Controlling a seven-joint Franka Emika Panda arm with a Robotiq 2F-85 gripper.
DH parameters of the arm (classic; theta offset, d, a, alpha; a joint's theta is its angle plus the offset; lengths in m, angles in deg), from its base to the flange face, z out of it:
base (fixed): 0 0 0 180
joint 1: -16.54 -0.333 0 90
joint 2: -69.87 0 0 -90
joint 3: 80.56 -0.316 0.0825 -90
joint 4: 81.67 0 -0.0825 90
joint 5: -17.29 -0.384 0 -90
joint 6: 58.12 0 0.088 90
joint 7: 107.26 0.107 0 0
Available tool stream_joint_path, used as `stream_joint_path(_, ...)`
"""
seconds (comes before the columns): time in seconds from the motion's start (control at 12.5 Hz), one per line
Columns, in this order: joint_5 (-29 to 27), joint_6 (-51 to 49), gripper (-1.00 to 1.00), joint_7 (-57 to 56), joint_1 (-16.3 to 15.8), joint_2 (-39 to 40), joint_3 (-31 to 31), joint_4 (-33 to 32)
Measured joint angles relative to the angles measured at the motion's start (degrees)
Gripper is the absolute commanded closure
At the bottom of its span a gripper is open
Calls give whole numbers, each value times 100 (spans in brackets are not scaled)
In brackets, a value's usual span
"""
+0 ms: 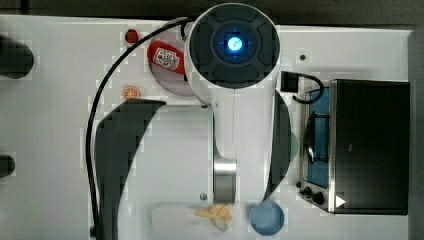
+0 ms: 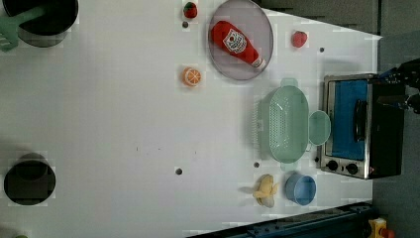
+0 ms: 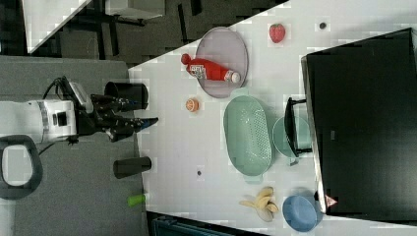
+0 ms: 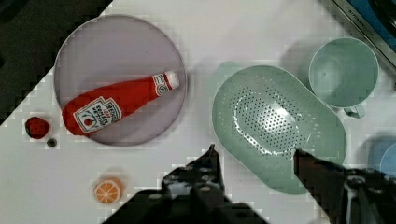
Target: Drag strainer right to left.
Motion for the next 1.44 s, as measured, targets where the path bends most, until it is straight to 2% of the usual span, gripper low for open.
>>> stream_joint_path(0.16,101,-1001,-82,138,-31,-1346,151,-1360)
stream_joint_path(0.24,120,-1114,-100,141,-15,-2063,247,-1874)
stream_joint_path(0.4,248,-1061,-100,142,21,-3174,469,-2367)
stream_joint_path(0.56,309,-727,-100,274,88,-3672,558,-2333)
stream_joint_path(0.72,201,-97,-100,464,21,-3485,580,-2300)
stream_joint_path(0.88,90,506,-100,660,-8,-2869,479,-2456)
stream_joint_path(1.2,302,2316,-100,1289,-14,-1186,355,-3374)
stream_joint_path(1.44,202,3567,-100,1752,50,32,359,-4001)
